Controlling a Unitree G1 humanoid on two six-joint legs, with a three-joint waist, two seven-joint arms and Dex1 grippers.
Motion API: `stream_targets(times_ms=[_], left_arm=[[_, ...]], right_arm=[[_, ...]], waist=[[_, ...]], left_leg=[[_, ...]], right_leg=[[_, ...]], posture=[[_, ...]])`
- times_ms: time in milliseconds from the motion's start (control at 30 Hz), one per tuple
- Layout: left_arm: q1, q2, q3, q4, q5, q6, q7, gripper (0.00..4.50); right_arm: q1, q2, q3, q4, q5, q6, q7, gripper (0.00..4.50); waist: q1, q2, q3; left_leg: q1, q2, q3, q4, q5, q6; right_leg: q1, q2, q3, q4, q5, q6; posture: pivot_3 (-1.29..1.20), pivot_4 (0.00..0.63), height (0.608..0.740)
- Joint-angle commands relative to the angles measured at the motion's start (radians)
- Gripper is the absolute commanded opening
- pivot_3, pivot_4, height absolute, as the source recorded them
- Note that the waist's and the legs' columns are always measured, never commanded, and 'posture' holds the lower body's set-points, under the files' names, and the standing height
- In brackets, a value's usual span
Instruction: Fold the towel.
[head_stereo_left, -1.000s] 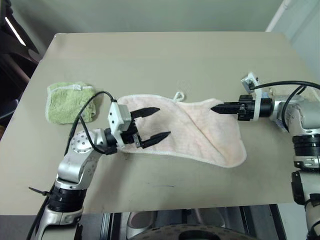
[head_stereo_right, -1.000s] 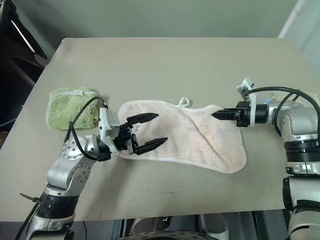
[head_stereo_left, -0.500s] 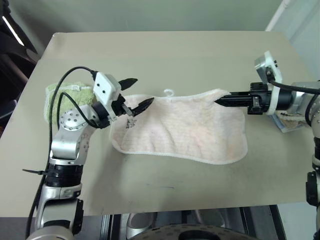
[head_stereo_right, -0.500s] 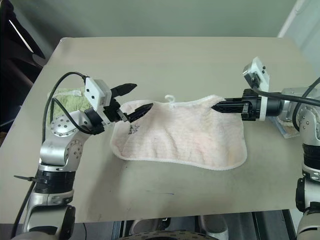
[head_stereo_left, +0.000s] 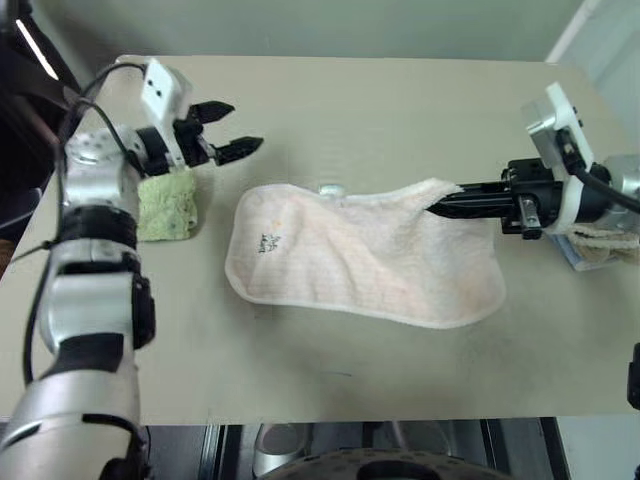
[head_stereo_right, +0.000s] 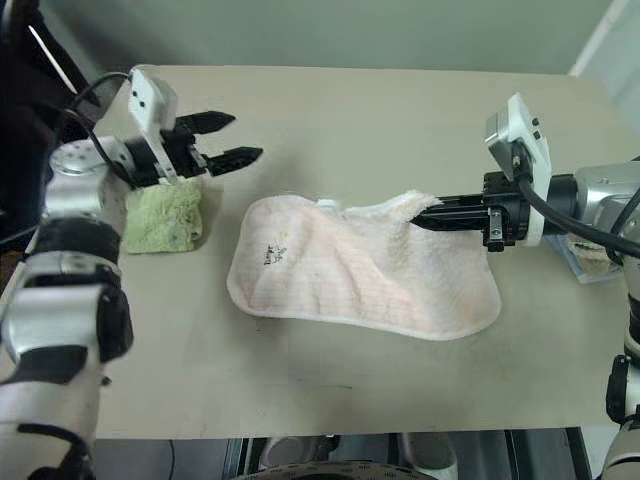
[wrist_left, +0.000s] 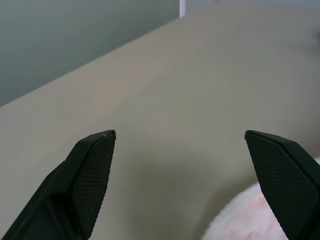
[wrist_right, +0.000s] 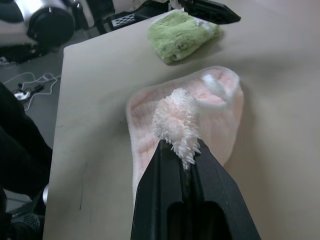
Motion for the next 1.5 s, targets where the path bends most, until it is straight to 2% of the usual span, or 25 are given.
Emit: stream_targets(times_ms=[33, 67, 233, 500, 733, 1000, 1100, 1433, 1467, 1500], left_arm=[[0.002, 0.037, 0.022, 0.104, 0.041, -0.054, -0.045, 4.50], [0.006, 0.044, 0.020, 0.115, 0.048, -0.039, -0.080, 4.50], [0.035, 0.066, -0.017, 0.134, 0.112, 0.005, -0.219, 4.50], [0.060, 0.038, -0.016, 0.149, 0.181, -0.005, -0.188, 4.50], [0.053, -0.008, 0.010, 0.160, 0.189, 0.044, -0.165, 4.50], [0.057, -0.036, 0.024, 0.163, 0.183, 0.115, -0.173, 4.50], [0.051, -0.042, 0.050, 0.163, 0.166, 0.152, -0.149, 3.87], [0.044, -0.037, 0.088, 0.152, 0.151, 0.264, -0.184, 0.28], [0.043, -0.039, 0.089, 0.150, 0.149, 0.271, -0.192, 0.03], [0.041, -0.040, 0.092, 0.148, 0.147, 0.276, -0.198, 0.03]], right_arm=[[-0.015, -0.021, -0.048, -0.043, 0.056, 0.009, -0.013, 0.02], [-0.016, -0.025, -0.049, -0.046, 0.062, 0.009, -0.017, 0.02], [-0.017, -0.034, -0.057, -0.057, 0.095, 0.014, -0.042, 0.02], [-0.006, -0.043, -0.054, -0.061, 0.121, 0.008, -0.074, 0.02], [-0.014, -0.043, -0.053, -0.057, 0.141, 0.013, -0.090, 0.02], [-0.009, -0.046, -0.050, -0.064, 0.164, 0.016, -0.120, 0.02], [-0.008, -0.045, -0.053, -0.064, 0.171, 0.016, -0.130, 0.00], [0.003, -0.054, -0.052, -0.068, 0.172, 0.001, -0.137, 0.00], [0.002, -0.054, -0.052, -0.067, 0.172, 0.000, -0.137, 0.00], [0.003, -0.054, -0.051, -0.066, 0.170, -0.002, -0.137, 0.00]], waist=[[-0.007, 0.000, 0.000], [-0.009, 0.000, 0.000], [-0.007, 0.000, 0.000], [-0.001, 0.000, 0.000], [-0.003, 0.000, 0.000], [-0.002, 0.000, 0.000], [-0.003, 0.000, 0.000], [-0.002, -0.001, 0.000], [-0.002, -0.001, 0.000], [-0.002, -0.001, 0.000]], left_leg=[[0.000, 0.000, 0.000, 0.000, 0.002, -0.003], [-0.002, 0.000, 0.000, 0.000, 0.005, -0.009], [-0.017, -0.001, 0.000, 0.002, 0.006, -0.011], [-0.019, -0.001, -0.001, 0.008, 0.005, -0.009], [-0.019, -0.001, 0.000, 0.019, 0.003, -0.004], [-0.019, -0.001, 0.001, 0.019, 0.006, -0.001], [-0.019, -0.001, 0.001, 0.019, 0.007, -0.001], [-0.019, -0.002, 0.001, 0.019, 0.008, -0.003], [-0.019, -0.002, 0.001, 0.019, 0.008, -0.003], [-0.019, -0.002, 0.002, 0.019, 0.008, -0.003]], right_leg=[[0.000, 0.000, 0.000, 0.000, -0.001, 0.001], [-0.002, 0.000, 0.000, 0.000, -0.001, 0.002], [-0.017, 0.000, 0.001, 0.001, -0.003, 0.004], [-0.016, -0.001, 0.001, 0.002, -0.001, 0.007], [-0.013, -0.001, 0.000, 0.003, 0.003, 0.010], [-0.012, -0.001, 0.001, 0.003, 0.006, 0.010], [-0.013, -0.001, 0.001, 0.003, 0.006, 0.010], [-0.012, -0.002, 0.001, 0.003, 0.006, 0.010], [-0.013, -0.002, 0.001, 0.003, 0.006, 0.010], [-0.013, -0.002, 0.001, 0.003, 0.006, 0.010]], posture=[[0.00, 0.150, 0.733], [0.00, 0.150, 0.733], [0.00, 0.150, 0.733], [0.00, 0.150, 0.733], [0.00, 0.150, 0.733], [0.00, 0.150, 0.733], [0.00, 0.150, 0.733], [0.00, 0.150, 0.733], [0.00, 0.150, 0.733], [0.00, 0.150, 0.733]])
